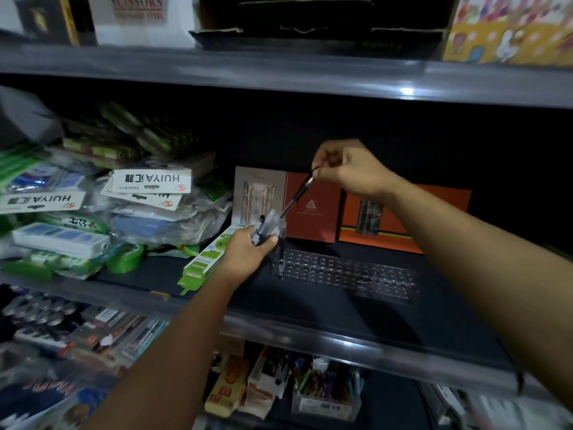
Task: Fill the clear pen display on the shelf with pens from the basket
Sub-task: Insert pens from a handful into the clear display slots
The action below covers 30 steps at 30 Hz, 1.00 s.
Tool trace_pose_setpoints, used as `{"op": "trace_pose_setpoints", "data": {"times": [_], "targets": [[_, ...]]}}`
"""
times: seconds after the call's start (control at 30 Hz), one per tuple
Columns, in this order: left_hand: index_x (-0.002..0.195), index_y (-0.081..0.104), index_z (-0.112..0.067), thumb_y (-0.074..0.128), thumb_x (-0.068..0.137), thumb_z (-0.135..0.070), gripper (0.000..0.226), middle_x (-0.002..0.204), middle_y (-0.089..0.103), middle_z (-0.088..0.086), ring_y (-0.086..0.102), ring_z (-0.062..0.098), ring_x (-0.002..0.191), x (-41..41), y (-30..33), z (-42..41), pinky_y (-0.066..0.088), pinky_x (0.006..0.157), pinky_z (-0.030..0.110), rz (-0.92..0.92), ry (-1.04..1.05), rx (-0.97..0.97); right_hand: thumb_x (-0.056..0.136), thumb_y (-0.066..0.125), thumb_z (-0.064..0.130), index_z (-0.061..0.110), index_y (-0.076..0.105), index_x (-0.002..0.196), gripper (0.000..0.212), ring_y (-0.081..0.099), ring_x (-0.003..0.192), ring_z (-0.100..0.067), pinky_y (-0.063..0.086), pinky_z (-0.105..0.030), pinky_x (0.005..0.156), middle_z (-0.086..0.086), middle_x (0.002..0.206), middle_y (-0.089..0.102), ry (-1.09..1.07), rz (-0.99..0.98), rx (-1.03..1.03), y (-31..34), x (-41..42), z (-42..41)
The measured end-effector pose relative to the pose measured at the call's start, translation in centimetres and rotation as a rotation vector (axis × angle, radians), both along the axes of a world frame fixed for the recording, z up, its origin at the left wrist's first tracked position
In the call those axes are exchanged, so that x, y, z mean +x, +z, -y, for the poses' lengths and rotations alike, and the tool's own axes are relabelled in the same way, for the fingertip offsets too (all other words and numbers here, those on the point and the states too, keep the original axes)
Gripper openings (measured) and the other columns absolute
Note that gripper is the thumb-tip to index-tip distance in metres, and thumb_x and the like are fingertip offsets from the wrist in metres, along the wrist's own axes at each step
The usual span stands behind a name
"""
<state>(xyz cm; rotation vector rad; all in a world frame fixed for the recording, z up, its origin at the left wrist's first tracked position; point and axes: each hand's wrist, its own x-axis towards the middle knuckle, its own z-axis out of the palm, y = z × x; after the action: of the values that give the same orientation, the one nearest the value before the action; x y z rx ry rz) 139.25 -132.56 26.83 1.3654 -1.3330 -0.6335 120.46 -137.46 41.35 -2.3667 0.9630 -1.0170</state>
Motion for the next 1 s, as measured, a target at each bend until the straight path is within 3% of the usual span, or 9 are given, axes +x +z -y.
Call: {"op": "trace_pose_setpoints", "data": {"times": [0.1, 0.2, 0.27, 0.33, 0.57, 0.7, 0.87, 1.0], "targets": [[0.101, 0.066, -0.013, 0.064, 0.089, -0.021, 0.015, 0.088, 0.069, 0.004, 0.063, 0.017, 0.084, 0.2, -0.1, 0.2, 0.046, 0.075, 0.027, 0.001, 0.009, -0.008, 0.083, 0.062, -0.002, 0.007, 0.063, 0.084, 0.009, 0.043, 0.045, 0.005, 0.034, -0.010, 0.048, 0.001, 0.062, 0.052, -0.034, -0.021, -0.005, 0.6, -0.6, 0.2], [0.092, 0.065, -0.017, 0.063, 0.089, -0.020, 0.004, 0.076, 0.066, -0.004, 0.061, 0.006, 0.072, 0.5, 0.0, 0.4, 0.045, 0.067, 0.022, 0.003, 0.011, -0.016, 0.083, 0.061, 0.000, 0.014, 0.060, 0.078, 0.016, 0.044, 0.044, 0.004, 0.034, -0.011, 0.046, 0.002, 0.061, 0.052, -0.082, -0.062, -0.012, 0.5, -0.9, 1.0], [0.076, 0.059, -0.023, 0.061, 0.090, -0.017, 0.016, 0.056, 0.058, -0.013, 0.052, -0.003, 0.051, 0.7, 0.0, 0.5, 0.039, 0.053, 0.016, -0.023, 0.014, -0.012, 0.083, 0.060, 0.000, 0.013, 0.062, 0.080, 0.014, 0.045, 0.048, 0.002, 0.036, -0.015, 0.049, 0.003, 0.062, 0.053, -0.119, -0.104, -0.031, 0.0, -0.8, 1.7], [0.066, 0.052, -0.025, 0.061, 0.091, -0.015, 0.028, 0.047, 0.048, -0.013, 0.043, 0.001, 0.041, 0.9, 0.0, 0.7, 0.034, 0.046, 0.018, -0.045, 0.027, -0.001, 0.082, 0.060, 0.002, 0.012, 0.064, 0.080, 0.011, 0.048, 0.056, -0.006, 0.038, -0.023, 0.054, 0.001, 0.065, 0.056, -0.156, -0.157, -0.065, -0.9, -0.5, 2.3], [0.066, 0.051, -0.025, 0.061, 0.090, -0.018, 0.027, 0.052, 0.045, -0.003, 0.038, 0.005, 0.040, 0.7, 0.2, 1.4, 0.033, 0.045, 0.021, -0.055, 0.011, 0.008, 0.083, 0.058, 0.004, 0.007, 0.062, 0.082, 0.004, 0.056, 0.073, -0.021, 0.042, -0.028, 0.062, -0.010, 0.079, 0.064, -0.159, -0.328, -0.123, -4.4, 1.3, 3.6], [0.067, 0.052, -0.024, 0.063, 0.089, -0.019, 0.025, 0.054, 0.046, -0.001, 0.041, 0.011, 0.045, 0.6, 0.0, 2.0, 0.035, 0.049, 0.024, -0.046, 0.013, -0.001, 0.083, 0.059, 0.003, 0.007, 0.060, 0.082, 0.005, 0.056, 0.073, -0.022, 0.041, -0.028, 0.061, -0.011, 0.078, 0.062, -0.130, -0.349, -0.095, -5.3, 2.2, 4.3], [0.066, 0.053, -0.025, 0.063, 0.089, -0.020, 0.026, 0.052, 0.049, -0.004, 0.042, 0.001, 0.039, 0.9, -0.4, 2.2, 0.036, 0.050, 0.022, -0.025, 0.002, -0.011, 0.082, 0.058, 0.002, 0.003, 0.061, 0.082, 0.003, 0.056, 0.072, -0.022, 0.041, -0.028, 0.059, -0.011, 0.076, 0.062, -0.124, -0.351, -0.068, -5.6, 2.8, 4.9], [0.066, 0.052, -0.023, 0.062, 0.090, -0.021, 0.026, 0.053, 0.047, 0.000, 0.041, 0.009, 0.043, 1.0, -0.6, 2.5, 0.035, 0.049, 0.025, -0.033, 0.009, 0.005, 0.081, 0.062, 0.002, 0.007, 0.060, 0.077, 0.006, 0.053, 0.067, -0.016, 0.039, -0.025, 0.055, -0.007, 0.072, 0.060, -0.120, -0.385, -0.077, -5.2, 2.7, 5.2]]}}
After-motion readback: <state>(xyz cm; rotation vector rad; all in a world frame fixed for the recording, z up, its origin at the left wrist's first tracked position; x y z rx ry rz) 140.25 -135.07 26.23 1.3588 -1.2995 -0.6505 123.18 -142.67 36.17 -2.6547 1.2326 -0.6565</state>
